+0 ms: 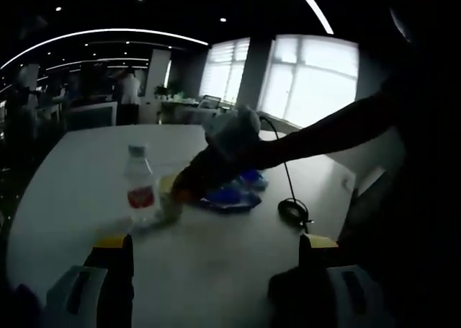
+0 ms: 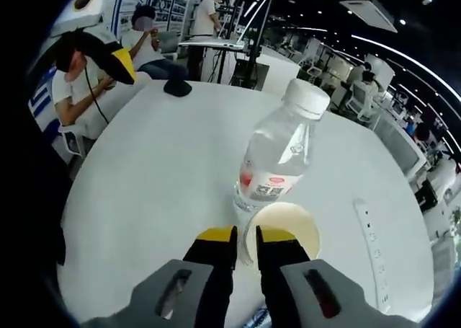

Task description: Arrange the tabletop items into an orderly group along one side of the table until the central work area is clear of visible clutter.

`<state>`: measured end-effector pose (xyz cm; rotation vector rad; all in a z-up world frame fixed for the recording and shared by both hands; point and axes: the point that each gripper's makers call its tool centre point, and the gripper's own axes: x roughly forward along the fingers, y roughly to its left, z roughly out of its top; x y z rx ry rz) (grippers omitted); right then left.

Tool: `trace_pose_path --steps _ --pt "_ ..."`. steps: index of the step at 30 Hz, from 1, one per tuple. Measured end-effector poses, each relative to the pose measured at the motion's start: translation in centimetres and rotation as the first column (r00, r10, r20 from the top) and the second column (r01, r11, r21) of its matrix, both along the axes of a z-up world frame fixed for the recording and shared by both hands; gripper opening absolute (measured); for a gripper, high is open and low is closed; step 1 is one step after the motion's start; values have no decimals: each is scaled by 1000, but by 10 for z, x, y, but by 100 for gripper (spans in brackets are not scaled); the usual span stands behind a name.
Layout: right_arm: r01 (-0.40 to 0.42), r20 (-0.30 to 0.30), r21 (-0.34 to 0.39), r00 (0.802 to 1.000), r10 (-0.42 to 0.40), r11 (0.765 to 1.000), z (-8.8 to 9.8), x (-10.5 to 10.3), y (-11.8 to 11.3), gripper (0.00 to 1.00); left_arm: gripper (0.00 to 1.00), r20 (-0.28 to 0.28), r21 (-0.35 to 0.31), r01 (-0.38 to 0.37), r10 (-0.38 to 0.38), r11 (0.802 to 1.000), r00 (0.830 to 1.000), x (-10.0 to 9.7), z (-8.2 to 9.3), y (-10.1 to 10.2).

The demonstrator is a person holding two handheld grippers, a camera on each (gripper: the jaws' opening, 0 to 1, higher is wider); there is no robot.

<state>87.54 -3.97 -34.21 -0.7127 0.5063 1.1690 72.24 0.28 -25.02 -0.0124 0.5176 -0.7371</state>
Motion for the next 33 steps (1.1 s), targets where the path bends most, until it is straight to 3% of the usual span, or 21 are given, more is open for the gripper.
trace_pose_path --steps 5,9,13,23,25,29,33 --pt "65 -30 51 998 -64 997 12 2 -2 21 96 13 9 2 -3 1000 1000 4 5 -2" --pt "95 -17 66 995 -94 993 16 5 -6 37 97 22 1 0 0 1000 1000 9 9 -2" --pt "145 -52 116 989 -140 983 25 3 -11 43 99 25 10 -3 2 1000 1000 14 10 0" --pt "278 -90 177 960 -266 944 38 -17 -58 66 100 35 13 2 -3 1000 999 24 14 1" --pt "314 -98 194 949 -300 929 42 -18 -68 69 100 37 15 10 -11 1000 999 26 15 -1" --pt "424 -151 239 905 -398 874 49 -20 -92 74 100 43 22 25 -26 999 999 31 17 -4" --pt "530 -194 283 848 -494 799 59 -21 -118 82 100 49 37 52 -54 998 997 37 22 -12"
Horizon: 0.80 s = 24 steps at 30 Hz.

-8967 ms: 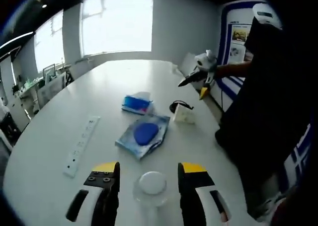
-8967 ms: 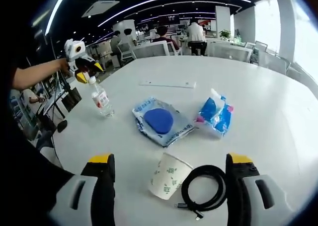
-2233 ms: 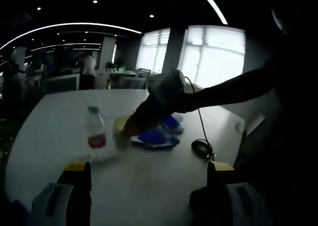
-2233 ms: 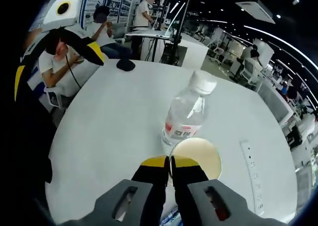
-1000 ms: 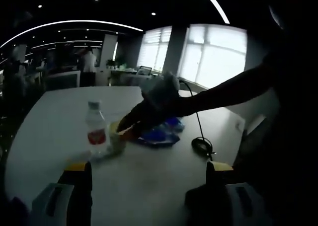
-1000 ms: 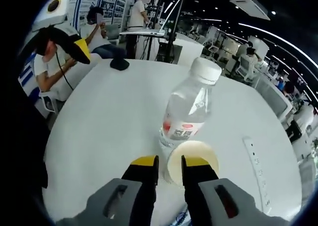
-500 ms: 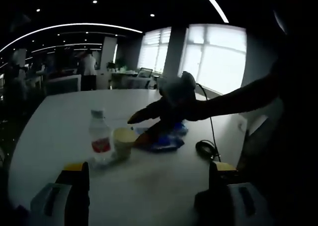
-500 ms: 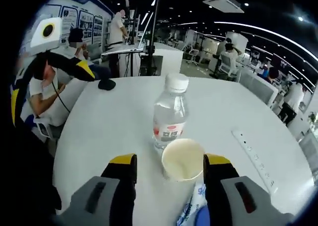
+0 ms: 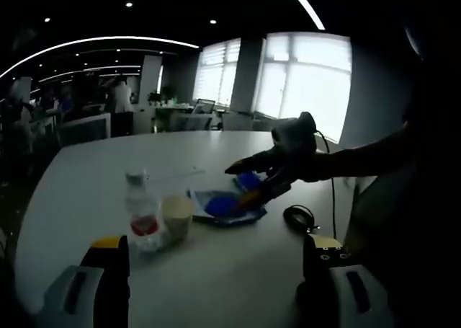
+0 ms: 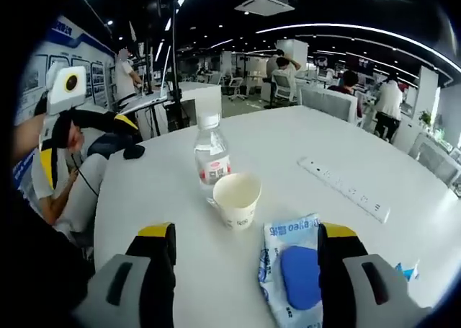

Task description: Arrange the tabletop items into an orderly group along one side of the table until the central work area is clear of visible clutter.

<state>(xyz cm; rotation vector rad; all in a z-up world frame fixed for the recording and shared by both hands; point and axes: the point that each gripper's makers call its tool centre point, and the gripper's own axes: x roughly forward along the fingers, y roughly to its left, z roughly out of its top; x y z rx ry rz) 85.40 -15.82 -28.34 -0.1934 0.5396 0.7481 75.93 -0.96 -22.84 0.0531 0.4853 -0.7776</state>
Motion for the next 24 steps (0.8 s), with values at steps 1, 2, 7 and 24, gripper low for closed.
trace_pose_path --steps 1,2,7,24 --pt "22 -5 9 1000 -22 1000 2 -1 -6 83 100 2 5 7 -7 1000 1000 1 1 -2" --pt "54 -7 25 999 -54 998 4 -2 -14 85 100 4 12 15 -15 1000 1000 4 2 -4" --pt "162 -20 70 987 -161 984 10 -10 -42 89 100 10 8 17 -17 1000 1000 18 7 -4" --pt "426 -26 68 905 -425 902 25 -52 -141 98 100 -2 23 57 -57 998 998 31 11 -20"
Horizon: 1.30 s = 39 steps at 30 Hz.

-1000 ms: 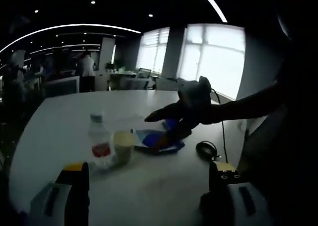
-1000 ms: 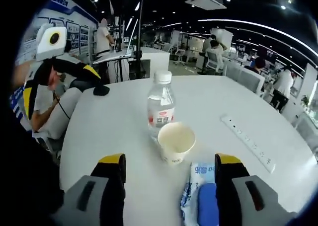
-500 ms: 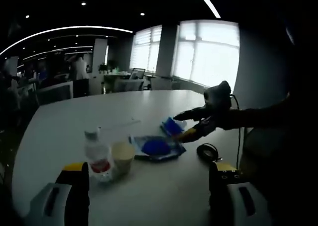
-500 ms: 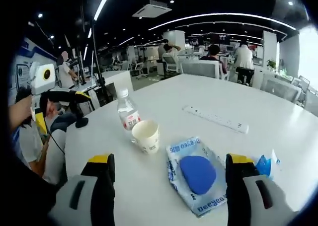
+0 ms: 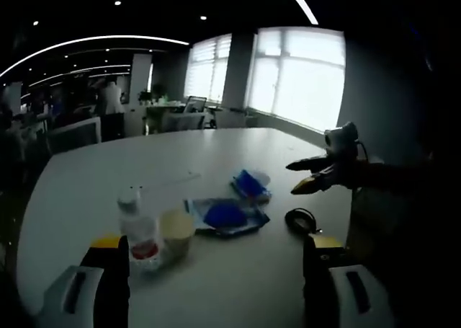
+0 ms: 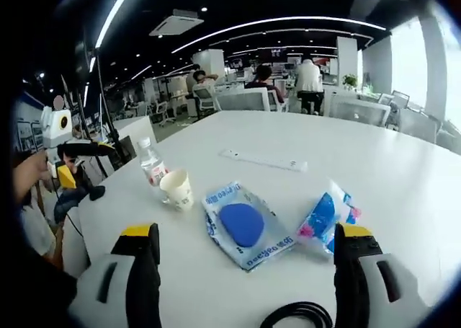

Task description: Arrange the tabletop items into an orderly group along one side of the table until the central work area is clear of visible clutter.

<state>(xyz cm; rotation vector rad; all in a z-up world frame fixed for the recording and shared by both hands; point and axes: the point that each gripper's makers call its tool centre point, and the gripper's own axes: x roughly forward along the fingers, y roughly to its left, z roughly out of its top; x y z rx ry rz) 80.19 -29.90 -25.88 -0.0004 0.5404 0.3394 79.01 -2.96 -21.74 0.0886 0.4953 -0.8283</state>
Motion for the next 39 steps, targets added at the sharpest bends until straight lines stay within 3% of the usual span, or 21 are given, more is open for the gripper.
trace_pose_path --steps 7,23,28,39 --pt "81 -20 8 997 -81 997 -4 -14 -28 98 100 3 40 54 -54 998 999 8 4 -14" --pt "157 -64 52 986 -154 986 -12 -31 -41 94 99 -7 90 153 -153 984 988 30 10 -63" --pt "171 -73 52 983 -167 984 -16 -30 -43 91 98 -52 130 195 -189 972 981 40 3 -74" --pt "198 -96 75 977 -191 977 -23 -25 -40 86 94 -117 150 232 -216 961 969 71 -6 -82"
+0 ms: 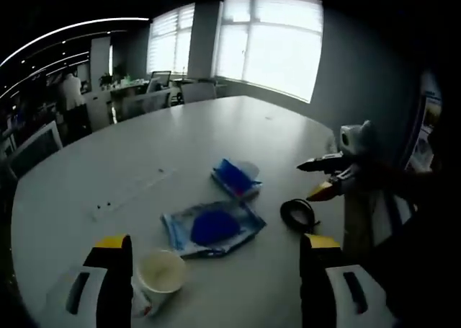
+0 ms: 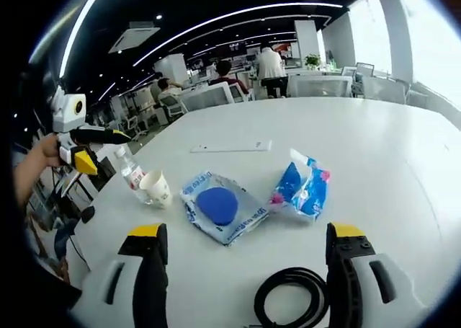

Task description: Arrange the tabletop items into an orderly group along one side of the table until the central work area is clear of visible clutter.

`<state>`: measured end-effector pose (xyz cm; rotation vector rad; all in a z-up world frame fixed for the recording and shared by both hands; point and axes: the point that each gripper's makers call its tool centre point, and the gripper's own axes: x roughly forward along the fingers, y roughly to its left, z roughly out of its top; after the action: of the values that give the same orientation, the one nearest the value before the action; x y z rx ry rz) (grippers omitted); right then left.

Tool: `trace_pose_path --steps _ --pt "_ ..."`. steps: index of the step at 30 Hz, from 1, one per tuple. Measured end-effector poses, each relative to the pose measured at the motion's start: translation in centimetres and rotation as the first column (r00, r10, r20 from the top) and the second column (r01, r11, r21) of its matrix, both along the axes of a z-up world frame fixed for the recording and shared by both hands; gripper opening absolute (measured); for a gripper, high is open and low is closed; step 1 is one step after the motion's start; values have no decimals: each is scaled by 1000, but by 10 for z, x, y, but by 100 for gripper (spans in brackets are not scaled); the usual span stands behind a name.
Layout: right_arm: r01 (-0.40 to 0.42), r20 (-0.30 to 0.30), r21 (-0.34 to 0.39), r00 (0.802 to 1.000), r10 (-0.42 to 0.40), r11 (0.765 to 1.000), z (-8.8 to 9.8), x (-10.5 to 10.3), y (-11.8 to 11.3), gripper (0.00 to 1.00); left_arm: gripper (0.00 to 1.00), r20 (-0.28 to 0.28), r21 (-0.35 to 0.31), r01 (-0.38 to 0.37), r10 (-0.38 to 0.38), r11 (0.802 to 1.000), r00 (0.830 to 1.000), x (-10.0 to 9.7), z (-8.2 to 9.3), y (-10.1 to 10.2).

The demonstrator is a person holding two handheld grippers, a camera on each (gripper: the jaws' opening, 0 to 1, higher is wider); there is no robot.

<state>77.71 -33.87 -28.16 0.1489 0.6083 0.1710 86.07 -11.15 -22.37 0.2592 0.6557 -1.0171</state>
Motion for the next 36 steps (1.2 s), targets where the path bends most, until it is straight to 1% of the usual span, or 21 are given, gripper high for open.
trace_pose_path --steps 2,4,7,9,12,16,18,21,27,29,32,35,36 --pt "8 0 12 1000 -8 1000 0 1 0 84 94 -6 10 8 -8 1000 1000 5 -1 -1" --pt "17 -4 27 1000 -17 999 -2 2 0 84 93 -23 18 14 -14 1000 1000 10 -4 -2" --pt "20 -10 30 1000 -19 999 -4 3 1 83 90 -44 26 16 -15 1000 999 14 -7 -4" --pt "22 -15 34 1000 -22 999 -6 4 2 81 87 -56 40 17 -15 999 998 17 -11 -5" --pt "27 -15 44 1000 -26 999 -8 6 5 79 87 -67 50 22 -19 998 998 22 -17 -8" --pt "26 -28 59 999 -24 998 -13 7 9 77 82 -102 77 31 -24 997 995 28 -30 -14" --pt "33 -35 69 999 -30 997 -16 8 9 75 79 -114 94 33 -22 995 993 30 -36 -15" --pt "38 -48 88 998 -34 995 -23 13 8 73 74 -131 106 39 -25 994 991 33 -43 -21" --pt "48 -68 99 997 -41 994 -32 17 11 68 67 -162 140 48 -25 989 986 45 -58 -32" --pt "57 -73 102 996 -50 993 -35 19 10 65 65 -179 168 46 -16 985 984 49 -65 -34" --pt "67 -76 121 995 -58 990 -38 22 11 61 57 -192 188 55 -18 981 981 52 -74 -38" --pt "73 -83 131 995 -62 989 -45 27 10 57 55 -192 214 61 -19 975 981 57 -82 -40" --pt "73 -85 131 994 -62 989 -46 28 10 55 53 -199 224 69 -24 972 980 58 -87 -41"
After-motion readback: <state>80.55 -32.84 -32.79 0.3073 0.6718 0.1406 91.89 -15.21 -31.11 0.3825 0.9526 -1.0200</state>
